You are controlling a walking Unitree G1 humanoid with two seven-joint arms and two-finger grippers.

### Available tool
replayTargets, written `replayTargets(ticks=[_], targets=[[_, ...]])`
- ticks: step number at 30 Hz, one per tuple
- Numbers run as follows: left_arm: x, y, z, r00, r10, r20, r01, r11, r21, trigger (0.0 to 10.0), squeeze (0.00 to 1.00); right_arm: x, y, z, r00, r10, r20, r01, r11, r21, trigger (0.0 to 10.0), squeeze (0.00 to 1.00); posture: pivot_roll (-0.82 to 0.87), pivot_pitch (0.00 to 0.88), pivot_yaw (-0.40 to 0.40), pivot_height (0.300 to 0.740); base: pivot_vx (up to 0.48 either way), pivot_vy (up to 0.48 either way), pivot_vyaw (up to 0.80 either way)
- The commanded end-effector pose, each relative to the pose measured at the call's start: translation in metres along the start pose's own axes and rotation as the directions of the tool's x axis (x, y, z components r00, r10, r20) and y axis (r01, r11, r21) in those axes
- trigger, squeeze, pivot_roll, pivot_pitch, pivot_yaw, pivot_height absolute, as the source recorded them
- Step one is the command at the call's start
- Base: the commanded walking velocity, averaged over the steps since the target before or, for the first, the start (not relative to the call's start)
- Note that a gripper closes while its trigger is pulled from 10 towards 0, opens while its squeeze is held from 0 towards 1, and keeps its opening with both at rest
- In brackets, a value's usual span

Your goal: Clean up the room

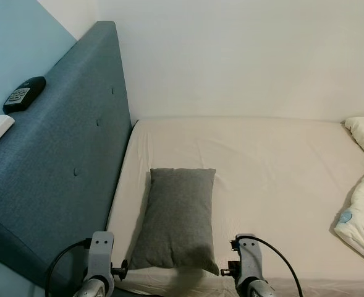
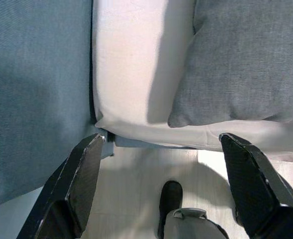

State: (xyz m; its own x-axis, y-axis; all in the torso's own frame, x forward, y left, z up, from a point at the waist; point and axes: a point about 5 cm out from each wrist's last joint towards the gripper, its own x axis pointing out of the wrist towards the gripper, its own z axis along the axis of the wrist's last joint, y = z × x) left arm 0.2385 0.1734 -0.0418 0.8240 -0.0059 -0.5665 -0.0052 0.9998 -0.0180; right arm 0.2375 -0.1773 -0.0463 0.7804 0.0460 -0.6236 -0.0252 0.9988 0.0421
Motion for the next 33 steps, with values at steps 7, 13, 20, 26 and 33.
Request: replayTargets(ticks=[7, 13, 20, 26, 33], targets=[[-0.003, -0.004, -0.008, 1.0, 0.007, 0.007, -0.007, 0.999, 0.034, 10.0, 0.0, -0.001, -0.001, -0.001, 0.999, -0.019, 0.027, 0.02, 0.999, -0.031, 10.0, 0.0, 0.0, 0.115, -0.045, 0.74, 0.0, 0.0, 0.0], [-0.003, -0.003, -0.006, 1.0, 0.013, 0.014, -0.013, 0.999, 0.034, 10.0, 0.0, -0.001, -0.002, 0.001, 0.998, -0.033, 0.045, 0.034, 0.999, -0.025, 10.0, 0.0, 0.0, 0.116, -0.038, 0.74, 0.0, 0.0, 0.0], [-0.002, -0.003, -0.005, 1.0, 0.014, 0.025, -0.015, 0.999, 0.031, 10.0, 0.0, 0.0, -0.003, 0.003, 0.997, -0.042, 0.06, 0.044, 0.999, -0.025, 10.0, 0.0, 0.0, 0.117, -0.038, 0.74, 0.0, 0.0, 0.0], [-0.002, -0.001, -0.002, 0.999, 0.027, 0.046, -0.028, 0.999, 0.029, 10.0, 0.0, 0.001, -0.005, 0.01, 0.994, -0.061, 0.089, 0.063, 0.998, -0.021, 10.0, 0.0, 0.0, 0.116, -0.041, 0.74, 0.0, 0.0, 0.0], [-0.002, -0.001, 0.0, 0.998, 0.03, 0.058, -0.032, 0.999, 0.032, 10.0, 0.0, 0.002, -0.009, 0.015, 0.991, -0.085, 0.103, 0.086, 0.996, -0.004, 10.0, 0.0, 0.0, 0.116, -0.04, 0.74, 0.0, 0.0, 0.0]])
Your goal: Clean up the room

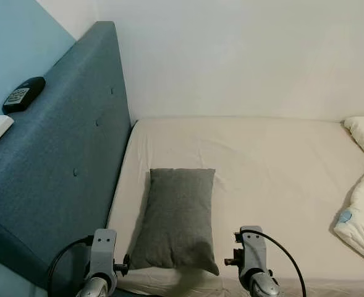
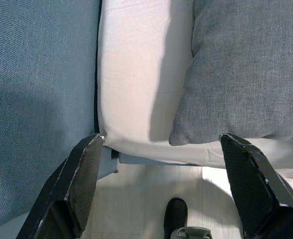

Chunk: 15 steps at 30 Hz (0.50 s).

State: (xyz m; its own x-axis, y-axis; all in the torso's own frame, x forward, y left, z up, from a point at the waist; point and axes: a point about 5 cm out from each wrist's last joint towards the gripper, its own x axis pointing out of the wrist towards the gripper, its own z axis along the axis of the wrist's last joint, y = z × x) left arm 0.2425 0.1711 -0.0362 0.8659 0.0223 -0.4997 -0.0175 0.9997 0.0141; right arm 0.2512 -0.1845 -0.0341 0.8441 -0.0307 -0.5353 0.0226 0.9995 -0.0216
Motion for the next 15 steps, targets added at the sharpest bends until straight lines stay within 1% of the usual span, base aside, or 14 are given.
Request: replayTargets(ticks=[1, 9, 15], targets=[[-0.0024, 0.0017, -0.0067, 1.0, 0.004, -0.02, -0.003, 1.0, 0.013, 10.0, 0.0, -0.0009, -0.0017, -0.0026, 1.0, -0.01, -0.004, 0.01, 1.0, 0.016, 10.0, 0.0, 0.0, 0.116, -0.04, 0.74, 0.0, 0.0, 0.0], [-0.0017, 0.0016, -0.0052, 1.0, 0.005, -0.015, -0.005, 1.0, 0.01, 10.0, 0.0, 0.0, -0.002, -0.0002, 1.0, -0.014, 0.006, 0.014, 1.0, 0.017, 10.0, 0.0, 0.0, 0.116, -0.039, 0.74, 0.0, 0.0, 0.0], [-0.0015, 0.0007, -0.0047, 1.0, 0.008, -0.011, -0.008, 1.0, 0.008, 10.0, 0.0, 0.0022, 0.0022, 0.0042, 1.0, -0.01, 0.015, 0.009, 1.0, 0.029, 10.0, 0.0, 0.0, 0.118, -0.04, 0.74, 0.0, 0.0, 0.0]])
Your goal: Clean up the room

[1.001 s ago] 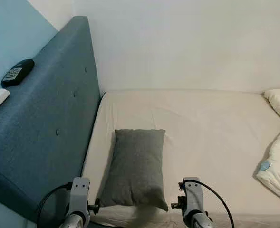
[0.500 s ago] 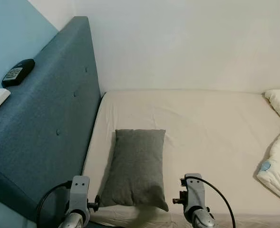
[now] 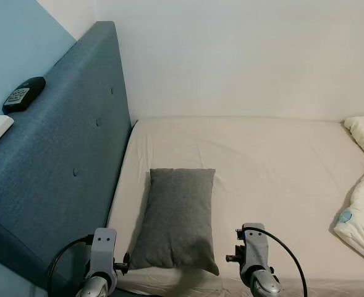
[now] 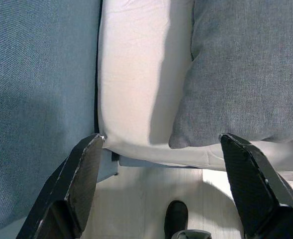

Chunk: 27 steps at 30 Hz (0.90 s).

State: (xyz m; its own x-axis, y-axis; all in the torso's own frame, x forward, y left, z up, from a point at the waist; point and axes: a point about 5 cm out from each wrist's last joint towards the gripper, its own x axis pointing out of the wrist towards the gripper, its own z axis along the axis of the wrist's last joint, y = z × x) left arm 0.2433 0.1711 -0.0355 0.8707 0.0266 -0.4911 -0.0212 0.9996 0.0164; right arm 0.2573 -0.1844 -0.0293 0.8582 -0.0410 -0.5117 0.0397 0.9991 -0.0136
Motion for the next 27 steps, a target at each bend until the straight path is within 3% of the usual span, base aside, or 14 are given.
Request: replayTargets(ticks=[1, 18, 27], targets=[[-0.0019, 0.0003, -0.0056, 1.0, 0.004, -0.02, -0.004, 1.0, 0.008, 10.0, 0.0, -0.0001, 0.0028, -0.0023, 1.0, 0.004, -0.01, -0.004, 1.0, 0.015, 10.0, 0.0, 0.0, 0.118, -0.04, 0.74, 0.0, 0.0, 0.0], [-0.0015, 0.0051, -0.0054, 1.0, 0.012, -0.024, -0.012, 1.0, 0.018, 10.0, 0.0, -0.0005, 0.002, -0.0027, 1.0, 0.006, -0.005, -0.006, 1.0, 0.015, 10.0, 0.0, 0.0, 0.098, -0.034, 0.67, 0.0, 0.0, 0.0], [-0.0015, 0.0043, -0.0061, 1.0, 0.006, -0.028, -0.005, 1.0, 0.027, 10.0, 0.0, -0.0013, 0.0017, -0.0042, 1.0, 0.011, -0.006, -0.011, 1.0, 0.013, 10.0, 0.0, 0.01, 0.094, -0.034, 0.67, 0.0, 0.0, 0.0]])
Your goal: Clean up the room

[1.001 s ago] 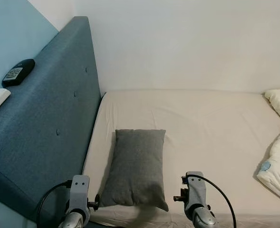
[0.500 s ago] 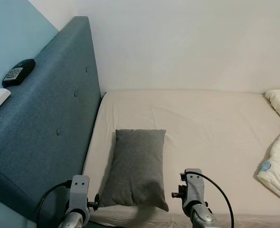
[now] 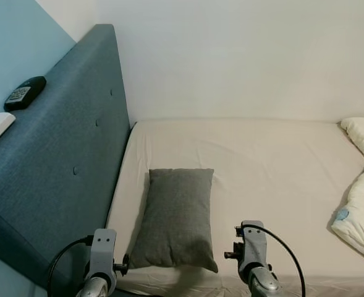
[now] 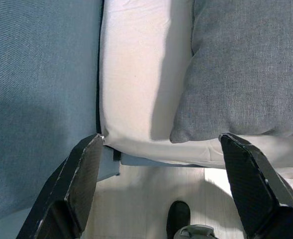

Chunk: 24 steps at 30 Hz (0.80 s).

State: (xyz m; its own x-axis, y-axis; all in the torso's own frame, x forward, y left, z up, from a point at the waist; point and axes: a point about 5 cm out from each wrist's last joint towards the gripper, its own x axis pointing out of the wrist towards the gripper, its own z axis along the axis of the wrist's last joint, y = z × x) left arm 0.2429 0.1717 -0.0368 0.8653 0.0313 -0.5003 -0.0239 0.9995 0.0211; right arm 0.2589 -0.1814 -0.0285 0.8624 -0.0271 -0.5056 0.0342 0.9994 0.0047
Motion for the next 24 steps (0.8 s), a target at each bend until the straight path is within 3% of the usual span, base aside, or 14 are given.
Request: replayTargets(ticks=[1, 19, 24], targets=[[-0.002, 0.004, -0.005, 1.0, 0.001, -0.018, -0.001, 1.0, 0.024, 10.0, 0.0, -0.002, -0.001, -0.006, 1.0, -0.003, -0.013, 0.003, 1.0, 0.0, 10.0, 0.0, 0.01, 0.094, -0.034, 0.67, 0.0, 0.0, 0.0], [0.0, 0.004, -0.002, 1.0, -0.016, -0.017, 0.017, 0.999, 0.049, 10.0, 0.0, -0.002, 0.001, -0.007, 1.0, -0.005, -0.013, 0.005, 1.0, 0.019, 10.0, 0.0, 0.02, 0.097, -0.025, 0.67, 0.0, 0.0, 0.0], [0.003, 0.009, 0.007, 1.0, -0.016, 0.004, 0.016, 0.998, 0.064, 10.0, 0.0, -0.001, 0.003, -0.002, 1.0, -0.007, 0.014, 0.006, 0.999, 0.048, 10.0, 0.0, 0.02, 0.122, -0.013, 0.67, 0.0, 0.0, 0.0]])
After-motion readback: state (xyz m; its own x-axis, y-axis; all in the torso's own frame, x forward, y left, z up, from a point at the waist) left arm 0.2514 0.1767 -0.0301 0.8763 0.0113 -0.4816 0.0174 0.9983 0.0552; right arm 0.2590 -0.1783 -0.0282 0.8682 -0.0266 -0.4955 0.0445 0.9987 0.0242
